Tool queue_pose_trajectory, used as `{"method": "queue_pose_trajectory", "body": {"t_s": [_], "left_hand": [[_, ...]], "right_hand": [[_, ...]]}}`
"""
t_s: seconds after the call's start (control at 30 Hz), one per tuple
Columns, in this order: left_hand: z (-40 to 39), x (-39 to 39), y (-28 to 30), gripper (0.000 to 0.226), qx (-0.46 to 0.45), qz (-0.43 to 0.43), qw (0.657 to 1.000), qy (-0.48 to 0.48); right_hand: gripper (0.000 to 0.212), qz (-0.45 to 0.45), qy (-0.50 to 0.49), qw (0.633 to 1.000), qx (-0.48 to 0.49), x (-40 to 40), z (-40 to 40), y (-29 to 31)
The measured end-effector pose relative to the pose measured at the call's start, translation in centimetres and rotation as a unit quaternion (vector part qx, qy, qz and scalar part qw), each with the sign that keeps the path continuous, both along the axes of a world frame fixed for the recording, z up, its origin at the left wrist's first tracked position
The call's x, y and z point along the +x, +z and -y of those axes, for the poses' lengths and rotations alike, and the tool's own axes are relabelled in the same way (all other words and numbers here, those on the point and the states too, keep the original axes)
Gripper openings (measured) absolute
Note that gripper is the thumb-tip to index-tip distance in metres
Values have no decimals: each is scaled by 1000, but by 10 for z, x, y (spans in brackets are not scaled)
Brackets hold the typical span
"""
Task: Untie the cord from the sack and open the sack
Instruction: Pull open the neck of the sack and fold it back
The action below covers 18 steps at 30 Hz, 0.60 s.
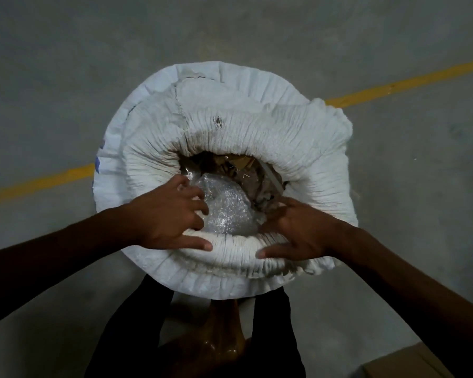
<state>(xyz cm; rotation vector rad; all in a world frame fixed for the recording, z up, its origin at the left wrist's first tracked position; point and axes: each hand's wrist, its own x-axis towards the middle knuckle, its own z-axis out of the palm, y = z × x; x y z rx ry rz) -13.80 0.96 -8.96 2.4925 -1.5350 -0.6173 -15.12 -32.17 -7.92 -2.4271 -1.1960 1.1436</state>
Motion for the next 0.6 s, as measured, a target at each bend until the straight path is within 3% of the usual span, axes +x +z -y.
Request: {"method": "queue_pose_trajectory", "body": {"t_s": [0.17, 0.3, 0.47, 0.6], "left_hand": [[6, -2, 6, 72, 42, -134, 990, -4], [0, 0, 15, 72, 2, -165, 985, 55], [-8, -8, 18, 79, 11, -179, 983, -25], [-2, -12, 25, 69, 57, -211, 974, -54]], "right_hand": [[69, -68, -41, 997, 20, -11, 1, 7], [70, -74, -56, 995, 37, -16, 4, 11], [66, -96, -18, 995, 30, -19, 6, 15], [65, -114, -4, 993, 26, -20, -2, 15]]}}
